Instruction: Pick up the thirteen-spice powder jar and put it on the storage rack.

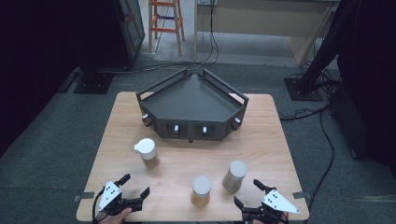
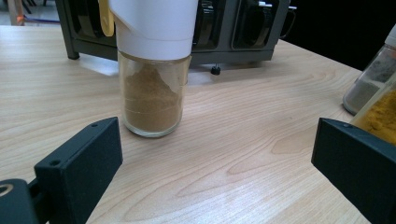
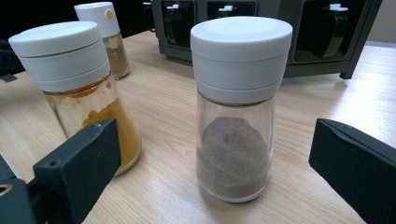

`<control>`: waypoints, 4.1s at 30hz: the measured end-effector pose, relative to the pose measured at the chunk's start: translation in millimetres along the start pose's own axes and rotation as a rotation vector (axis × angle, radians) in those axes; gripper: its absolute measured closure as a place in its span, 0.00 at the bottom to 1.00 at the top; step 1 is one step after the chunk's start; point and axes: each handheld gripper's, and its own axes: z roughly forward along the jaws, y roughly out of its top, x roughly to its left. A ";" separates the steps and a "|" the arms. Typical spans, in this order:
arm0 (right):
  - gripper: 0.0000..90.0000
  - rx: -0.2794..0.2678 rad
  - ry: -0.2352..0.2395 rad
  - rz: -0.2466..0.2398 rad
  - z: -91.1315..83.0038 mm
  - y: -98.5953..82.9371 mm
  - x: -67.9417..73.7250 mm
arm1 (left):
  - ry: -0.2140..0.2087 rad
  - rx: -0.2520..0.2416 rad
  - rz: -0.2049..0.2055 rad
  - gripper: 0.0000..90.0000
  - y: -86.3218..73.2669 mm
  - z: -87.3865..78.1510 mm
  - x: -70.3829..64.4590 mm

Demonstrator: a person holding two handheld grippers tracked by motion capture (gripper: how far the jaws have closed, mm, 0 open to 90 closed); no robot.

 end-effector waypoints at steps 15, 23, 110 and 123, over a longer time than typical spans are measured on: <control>0.02 -0.008 0.006 0.009 -1.4 -0.8 1.0 | 0.001 0.002 0.011 0.02 0.1 -1.0 -1.9; 0.02 -0.014 -0.002 0.021 -1.5 -0.8 1.5 | 0.003 0.001 0.019 0.02 1.3 -1.7 -2.7; 0.02 -0.006 -0.001 0.045 2.5 -0.8 1.2 | -0.037 0.083 0.030 0.33 99.7 91.1 29.2; 0.02 -0.004 0.005 0.042 3.4 -0.2 0.7 | -0.071 0.091 0.055 0.33 133.4 92.5 27.9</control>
